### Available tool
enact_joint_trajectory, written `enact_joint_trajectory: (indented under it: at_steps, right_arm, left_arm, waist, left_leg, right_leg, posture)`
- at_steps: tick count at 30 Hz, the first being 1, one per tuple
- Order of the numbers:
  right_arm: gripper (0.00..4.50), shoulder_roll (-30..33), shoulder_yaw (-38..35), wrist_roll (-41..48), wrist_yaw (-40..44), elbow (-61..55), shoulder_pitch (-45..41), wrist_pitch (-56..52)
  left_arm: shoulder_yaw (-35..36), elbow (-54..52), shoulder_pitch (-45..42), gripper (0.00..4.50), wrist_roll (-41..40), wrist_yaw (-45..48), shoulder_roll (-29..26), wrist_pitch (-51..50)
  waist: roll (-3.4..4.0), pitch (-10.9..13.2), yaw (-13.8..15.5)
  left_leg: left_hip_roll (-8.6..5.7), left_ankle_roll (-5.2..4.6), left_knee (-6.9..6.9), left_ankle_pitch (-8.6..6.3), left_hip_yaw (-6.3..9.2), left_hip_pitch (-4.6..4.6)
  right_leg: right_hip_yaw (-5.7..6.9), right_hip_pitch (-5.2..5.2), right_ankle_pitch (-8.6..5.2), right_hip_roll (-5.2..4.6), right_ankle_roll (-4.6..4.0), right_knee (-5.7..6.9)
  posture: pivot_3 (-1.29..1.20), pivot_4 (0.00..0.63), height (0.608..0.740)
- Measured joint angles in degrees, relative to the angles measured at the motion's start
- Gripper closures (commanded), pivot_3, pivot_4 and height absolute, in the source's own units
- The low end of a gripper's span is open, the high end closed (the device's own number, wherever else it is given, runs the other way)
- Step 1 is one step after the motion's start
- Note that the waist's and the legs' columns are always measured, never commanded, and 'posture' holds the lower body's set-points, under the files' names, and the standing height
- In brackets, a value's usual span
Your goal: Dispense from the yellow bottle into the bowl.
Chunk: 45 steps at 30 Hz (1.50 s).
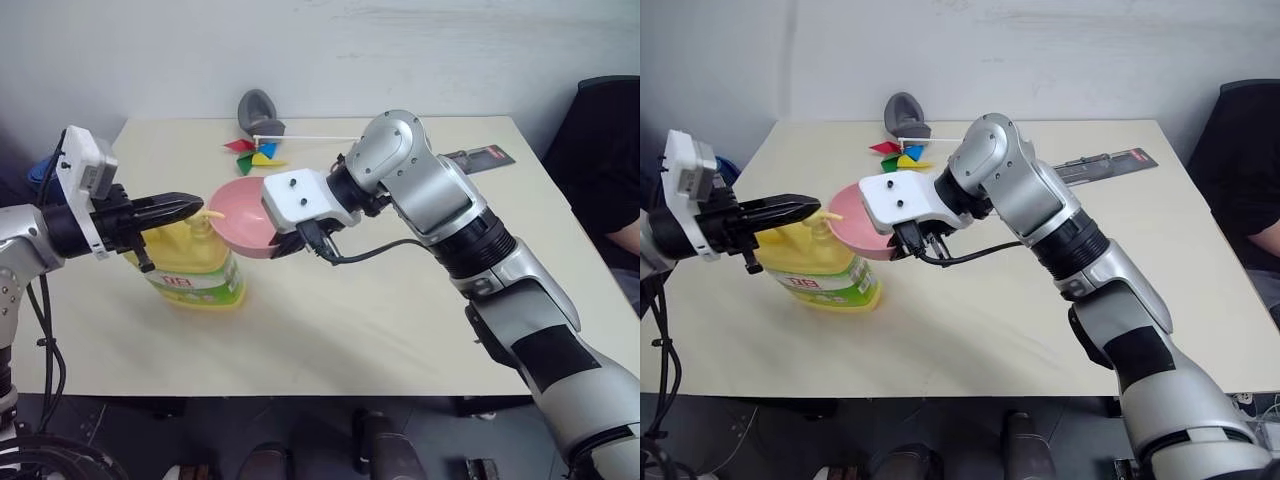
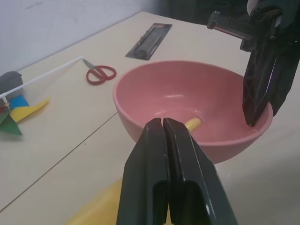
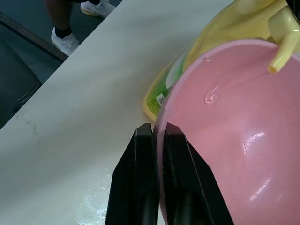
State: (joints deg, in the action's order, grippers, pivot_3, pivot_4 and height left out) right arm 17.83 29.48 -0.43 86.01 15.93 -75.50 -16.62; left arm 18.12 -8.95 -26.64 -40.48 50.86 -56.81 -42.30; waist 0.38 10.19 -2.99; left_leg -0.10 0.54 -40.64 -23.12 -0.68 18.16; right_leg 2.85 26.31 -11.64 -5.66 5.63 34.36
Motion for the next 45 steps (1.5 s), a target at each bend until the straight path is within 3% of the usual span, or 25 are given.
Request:
enact_joint_trajectory:
  at_steps: [4,7,10,15,20,26,30,33,39,45]
  right_arm:
    - [4.50,0.53,-0.65,0.48,-0.14,-2.15,0.55,-0.85]
    - [4.50,1.45,-1.09,1.94,-0.22,-6.01,2.38,-1.40]
    - [4.50,4.41,-2.63,3.24,-0.55,-10.05,5.61,-2.96]
    - [4.50,11.74,-4.23,3.24,-3.31,-17.41,17.50,-4.27]
    - [4.50,15.96,-3.70,-1.93,-9.36,-16.59,28.24,0.90]
    - [4.50,16.31,-3.64,-7.69,-18.51,-10.83,34.27,9.04]
    - [4.50,16.06,-3.09,-10.74,-22.18,-7.09,36.29,13.15]
    - [4.50,15.83,-3.07,-11.44,-23.43,-6.15,36.81,14.63]
    - [2.65,15.27,-3.32,-10.53,-22.81,-5.09,36.99,13.88]
    - [0.60,17.29,-11.02,0.44,-16.66,-13.76,36.92,0.13]
  left_arm:
    - [-0.38,0.45,-3.96,4.45,-1.85,0.72,0.15,-2.58]
    - [-0.13,0.86,-7.60,3.87,-6.07,0.84,-0.03,-7.95]
    - [2.39,0.47,-9.66,2.96,-9.61,2.65,-3.80,-11.41]
    - [8.30,-0.55,-9.21,1.44,-13.68,8.50,-13.42,-15.68]
    - [16.53,-2.03,-4.22,0.05,-16.10,17.51,-23.44,-21.48]
    - [26.84,-8.65,11.20,0.05,-10.30,28.96,-26.21,-24.07]
    - [33.26,-12.29,23.10,0.05,-2.57,34.45,-23.79,-21.87]
    - [35.01,-13.33,25.76,0.05,0.45,35.06,-21.80,-19.42]
    - [35.22,-13.32,25.13,0.00,0.57,34.64,-21.65,-16.35]
    - [34.44,-12.89,25.28,0.00,0.48,33.72,-20.25,-14.73]
  waist:
    - [-0.07,0.04,-0.01]
    - [-0.27,0.16,-0.17]
    - [-0.46,0.11,-0.25]
    - [-0.51,0.14,-0.10]
    - [-0.63,0.25,-0.24]
    - [-0.65,0.31,-0.17]
    - [-0.65,0.32,-0.26]
    - [-0.78,0.31,-0.22]
    - [-0.85,0.30,-0.04]
    - [-0.84,0.30,0.25]
  left_leg:
    - [0.02,0.03,0.00,0.01,0.05,0.27]
    - [0.06,0.05,0.00,0.01,0.12,0.62]
    - [0.00,0.04,0.00,0.00,0.03,1.38]
    - [-0.01,-0.02,0.40,-0.08,-0.08,1.42]
    - [0.00,-0.07,0.47,-0.10,-0.88,1.28]
    - [0.06,-0.05,0.47,-0.06,-1.05,0.94]
    - [0.12,-0.06,0.46,-0.06,-1.15,0.95]
    - [0.17,-0.06,0.46,-0.06,-1.15,0.96]
    - [0.16,-0.10,0.46,-0.08,-1.15,0.97]
    - [0.18,-0.16,0.45,-0.12,-1.15,1.01]
  right_leg:
    - [0.06,0.25,0.00,0.02,0.00,-0.04]
    - [0.16,0.52,0.01,0.06,0.01,-0.20]
    - [0.17,1.30,0.04,0.00,0.07,-0.23]
    - [0.86,1.30,0.03,-0.11,0.05,-0.62]
    - [0.90,1.29,0.02,-0.15,0.04,-0.66]
    - [0.69,1.16,0.03,-0.02,-0.16,-0.44]
    - [0.59,1.19,0.08,0.07,-0.23,-0.48]
    - [0.58,1.20,0.09,0.10,-0.23,-0.49]
    - [0.56,1.20,0.10,0.08,-0.22,-0.52]
    - [0.57,1.22,0.10,0.08,-0.21,-0.53]
  posture:
    - [0.00,0.150,0.740]
    - [0.00,0.150,0.740]
    - [0.00,0.150,0.740]
    - [0.00,0.150,0.740]
    - [0.00,0.150,0.740]
    - [0.00,0.150,0.740]
    - [0.00,0.150,0.740]
    - [0.00,0.150,0.740]
    - [0.00,0.150,0.740]
    - [0.00,0.150,0.740]
